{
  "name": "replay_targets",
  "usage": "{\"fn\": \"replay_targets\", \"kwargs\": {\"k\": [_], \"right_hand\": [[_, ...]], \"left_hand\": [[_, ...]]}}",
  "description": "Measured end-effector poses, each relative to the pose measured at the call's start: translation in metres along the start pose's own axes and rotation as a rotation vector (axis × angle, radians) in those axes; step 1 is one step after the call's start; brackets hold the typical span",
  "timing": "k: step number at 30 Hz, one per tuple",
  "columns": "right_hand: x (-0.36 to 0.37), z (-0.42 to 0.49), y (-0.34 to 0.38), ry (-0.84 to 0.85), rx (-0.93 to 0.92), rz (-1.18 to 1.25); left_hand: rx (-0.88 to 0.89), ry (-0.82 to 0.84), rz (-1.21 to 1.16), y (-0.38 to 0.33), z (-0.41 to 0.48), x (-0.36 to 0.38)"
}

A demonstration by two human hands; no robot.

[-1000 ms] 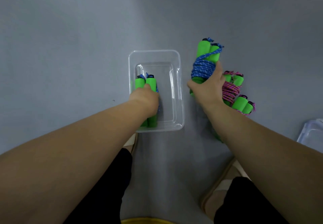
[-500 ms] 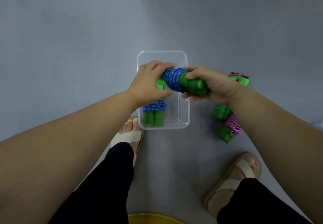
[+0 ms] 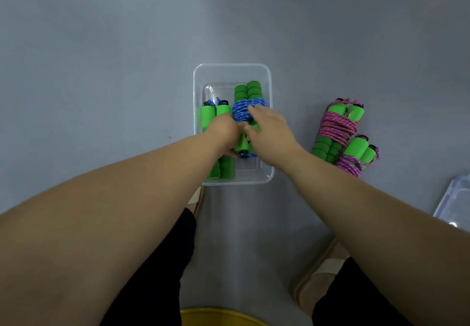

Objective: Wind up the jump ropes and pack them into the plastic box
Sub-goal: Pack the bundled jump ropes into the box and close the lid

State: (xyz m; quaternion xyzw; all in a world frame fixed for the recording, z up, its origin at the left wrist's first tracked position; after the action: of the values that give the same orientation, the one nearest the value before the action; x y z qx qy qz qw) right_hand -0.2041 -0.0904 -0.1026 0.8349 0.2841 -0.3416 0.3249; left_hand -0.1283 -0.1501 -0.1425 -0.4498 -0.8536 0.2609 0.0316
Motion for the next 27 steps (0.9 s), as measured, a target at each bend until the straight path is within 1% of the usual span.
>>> {"fn": "replay_targets", "kwargs": {"k": [1, 3, 4, 5, 6, 8, 9, 11, 13, 16, 19, 23, 27], "right_hand": [[0.004, -0.001, 0.002, -0.016, -0.006, -0.083], [0.01, -0.001, 0.005, -0.04, -0.012, -0.173], [0.013, -0.001, 0.006, -0.026, -0.015, -0.184], [0.019, -0.001, 0.005, 0.009, -0.017, -0.188], [0.025, -0.001, 0.004, 0.053, -0.01, -0.188], [0.04, -0.004, -0.001, 0.131, 0.014, -0.233], [0.045, -0.006, -0.002, 0.141, 0.022, -0.276], [0.049, -0.007, 0.001, 0.117, 0.037, -0.326], [0.047, -0.006, 0.007, 0.075, 0.03, -0.366], [0.051, -0.003, 0.009, 0.072, -0.055, -0.475], [0.056, -0.001, 0.005, 0.078, -0.078, -0.607], [0.057, 0.003, 0.007, 0.072, -0.111, -0.741], [0.058, 0.008, 0.006, 0.145, -0.088, -0.805]], "left_hand": [[0.023, -0.029, 0.111, 0.0, 0.003, 0.0], [0.061, -0.052, 0.179, -0.001, 0.008, 0.0], [0.133, -0.092, 0.215, -0.004, 0.008, -0.004], [0.214, -0.155, 0.308, -0.008, 0.005, -0.008], [0.294, -0.182, 0.424, -0.009, 0.002, -0.009], [0.444, -0.183, 0.629, -0.007, -0.006, -0.008], [0.488, -0.179, 0.741, -0.004, -0.01, -0.008], [0.546, -0.191, 0.922, 0.004, -0.012, -0.009], [0.586, -0.206, 1.04, 0.012, -0.01, -0.006], [0.565, -0.193, 1.166, 0.015, -0.008, -0.002], [0.523, -0.177, 1.318, 0.019, -0.003, -0.005], [0.498, -0.126, 1.4, 0.021, -0.002, -0.007], [0.482, -0.115, 1.458, 0.021, -0.003, -0.007]]}}
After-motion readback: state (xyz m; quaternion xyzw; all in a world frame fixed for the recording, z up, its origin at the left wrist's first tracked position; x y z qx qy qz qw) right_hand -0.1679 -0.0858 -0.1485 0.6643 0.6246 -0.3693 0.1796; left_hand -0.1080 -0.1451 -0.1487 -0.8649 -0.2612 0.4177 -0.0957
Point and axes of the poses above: each hand's wrist, its own z-axis towards the middle knuckle, its own x-axis out of the palm, y = z × x, the point moved 6 cm from there along z, towards the middle knuckle, and after that the axes turned 9 degrees about -z, right-handed, at the moved point
